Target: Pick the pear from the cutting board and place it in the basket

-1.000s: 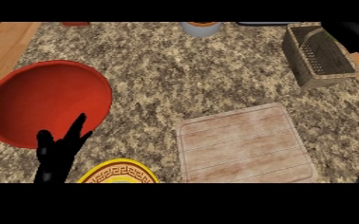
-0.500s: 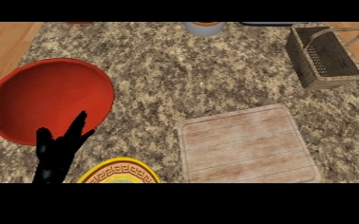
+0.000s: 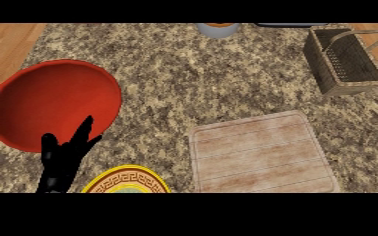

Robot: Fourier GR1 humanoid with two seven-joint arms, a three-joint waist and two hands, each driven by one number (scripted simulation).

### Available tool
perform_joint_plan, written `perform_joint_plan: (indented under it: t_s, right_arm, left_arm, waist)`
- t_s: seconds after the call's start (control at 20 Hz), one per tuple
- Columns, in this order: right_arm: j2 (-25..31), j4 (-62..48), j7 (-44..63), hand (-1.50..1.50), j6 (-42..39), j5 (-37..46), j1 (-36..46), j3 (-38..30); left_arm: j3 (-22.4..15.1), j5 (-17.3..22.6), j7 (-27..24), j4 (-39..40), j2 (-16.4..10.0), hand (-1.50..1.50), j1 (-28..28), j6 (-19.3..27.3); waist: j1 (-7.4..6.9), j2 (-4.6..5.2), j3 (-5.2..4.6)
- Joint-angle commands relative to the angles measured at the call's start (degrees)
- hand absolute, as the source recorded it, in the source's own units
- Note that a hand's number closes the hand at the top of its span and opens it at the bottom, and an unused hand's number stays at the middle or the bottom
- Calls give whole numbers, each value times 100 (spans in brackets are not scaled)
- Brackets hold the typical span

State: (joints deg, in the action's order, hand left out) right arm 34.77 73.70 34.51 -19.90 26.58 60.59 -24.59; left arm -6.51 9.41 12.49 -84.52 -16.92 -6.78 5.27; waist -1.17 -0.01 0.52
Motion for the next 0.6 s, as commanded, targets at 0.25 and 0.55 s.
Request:
perform_joint_plan:
  t_s: [0.25,0.55]
  right_arm:
    - [-114,-1658,-702,150,801,-256,299,-476]
    - [179,-2388,-1659,150,867,-342,-85,-572]
  left_arm:
    - [215,148,246,257,-102,0,-78,-203]
    - [51,-162,324,463,161,0,137,20]
  waist:
    - [-30,43,-51]
    - [27,45,-50]
